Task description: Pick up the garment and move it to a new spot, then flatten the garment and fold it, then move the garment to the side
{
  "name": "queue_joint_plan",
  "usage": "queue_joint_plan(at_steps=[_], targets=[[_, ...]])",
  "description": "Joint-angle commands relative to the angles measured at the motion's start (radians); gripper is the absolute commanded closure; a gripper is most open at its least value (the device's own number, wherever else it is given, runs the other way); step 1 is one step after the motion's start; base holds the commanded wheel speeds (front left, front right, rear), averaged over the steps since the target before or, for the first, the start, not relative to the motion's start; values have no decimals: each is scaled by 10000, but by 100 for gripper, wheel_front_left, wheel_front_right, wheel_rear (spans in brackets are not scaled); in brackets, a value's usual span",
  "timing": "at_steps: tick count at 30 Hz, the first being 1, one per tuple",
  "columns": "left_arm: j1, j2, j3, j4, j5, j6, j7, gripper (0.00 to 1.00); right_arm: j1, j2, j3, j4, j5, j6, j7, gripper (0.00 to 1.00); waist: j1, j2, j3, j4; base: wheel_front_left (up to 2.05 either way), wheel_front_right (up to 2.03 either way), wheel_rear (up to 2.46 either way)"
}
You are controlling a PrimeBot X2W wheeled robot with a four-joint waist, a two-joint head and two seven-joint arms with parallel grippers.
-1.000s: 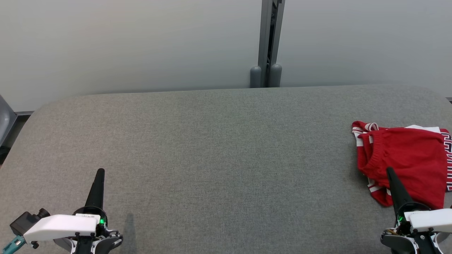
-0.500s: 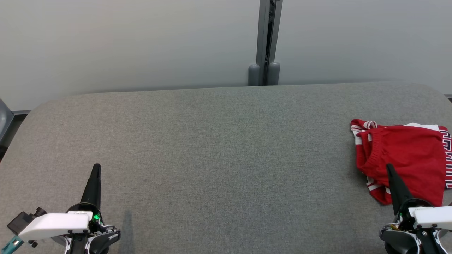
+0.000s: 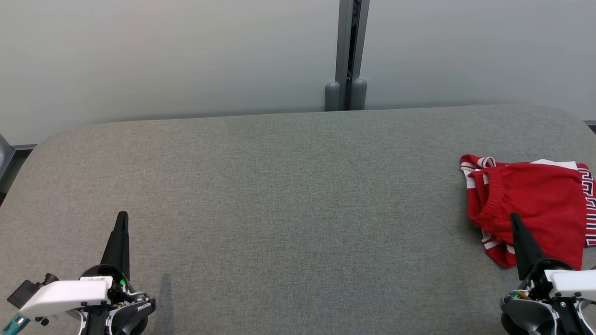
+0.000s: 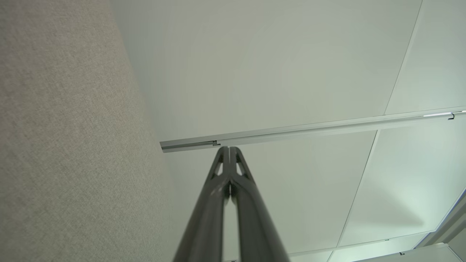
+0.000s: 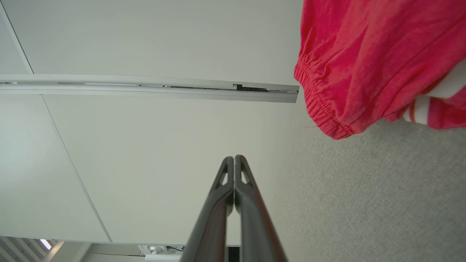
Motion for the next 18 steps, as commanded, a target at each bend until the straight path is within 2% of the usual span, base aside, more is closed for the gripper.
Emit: queue_joint_plan(at_steps=[1, 18], targets=[[-177, 7, 95, 15, -135, -111, 68, 100, -145, -5, -39, 43, 196, 0, 65, 100, 0, 0, 8, -7, 0, 0, 0], [-161, -17, 136, 18, -223, -115, 97, 100, -156, 2, -55, 69, 273, 0, 90, 100, 0, 0, 22, -19, 0, 0, 0]])
